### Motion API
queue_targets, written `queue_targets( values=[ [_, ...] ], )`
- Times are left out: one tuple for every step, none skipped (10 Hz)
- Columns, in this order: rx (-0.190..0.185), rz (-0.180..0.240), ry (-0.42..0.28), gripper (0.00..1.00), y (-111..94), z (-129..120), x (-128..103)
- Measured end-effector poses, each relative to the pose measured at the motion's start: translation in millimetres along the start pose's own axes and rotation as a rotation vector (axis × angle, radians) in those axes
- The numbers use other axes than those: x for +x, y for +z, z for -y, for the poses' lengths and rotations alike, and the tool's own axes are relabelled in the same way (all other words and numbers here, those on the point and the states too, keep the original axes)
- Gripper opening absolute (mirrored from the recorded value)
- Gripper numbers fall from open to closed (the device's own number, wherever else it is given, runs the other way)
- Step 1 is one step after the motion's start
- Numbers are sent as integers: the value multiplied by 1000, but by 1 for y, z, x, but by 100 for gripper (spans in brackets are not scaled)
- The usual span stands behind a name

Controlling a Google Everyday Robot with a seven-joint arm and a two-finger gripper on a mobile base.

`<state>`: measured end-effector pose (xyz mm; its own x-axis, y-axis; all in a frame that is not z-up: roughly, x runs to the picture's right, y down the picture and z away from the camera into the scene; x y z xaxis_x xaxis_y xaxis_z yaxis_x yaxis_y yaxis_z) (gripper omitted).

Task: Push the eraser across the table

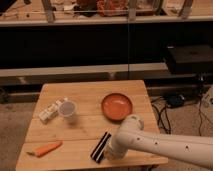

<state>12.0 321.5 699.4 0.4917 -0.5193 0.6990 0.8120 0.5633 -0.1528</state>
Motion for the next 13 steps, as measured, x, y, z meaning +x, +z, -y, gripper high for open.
queue_targets(
  values=[
    [1, 7, 2, 0, 9, 0, 1],
    [5, 17, 13, 0, 18, -3, 4],
    [13, 31, 25, 0, 25, -5, 7],
    [39, 57, 43, 0, 30, -7, 11],
    [58, 73, 58, 0, 32, -8, 15],
    [72, 83, 65, 0, 34, -7, 18],
    [86, 91, 70, 0, 35, -6, 21],
    [96, 93, 77, 0, 34, -5, 25],
    [102, 91, 82, 0, 33, -4, 29],
    [105, 90, 81, 0, 32, -2, 31],
    [107, 90, 79, 0, 32, 0, 34],
    [107, 89, 80, 0, 33, 2, 38],
    [107, 90, 76, 0, 34, 5, 41]
  ],
)
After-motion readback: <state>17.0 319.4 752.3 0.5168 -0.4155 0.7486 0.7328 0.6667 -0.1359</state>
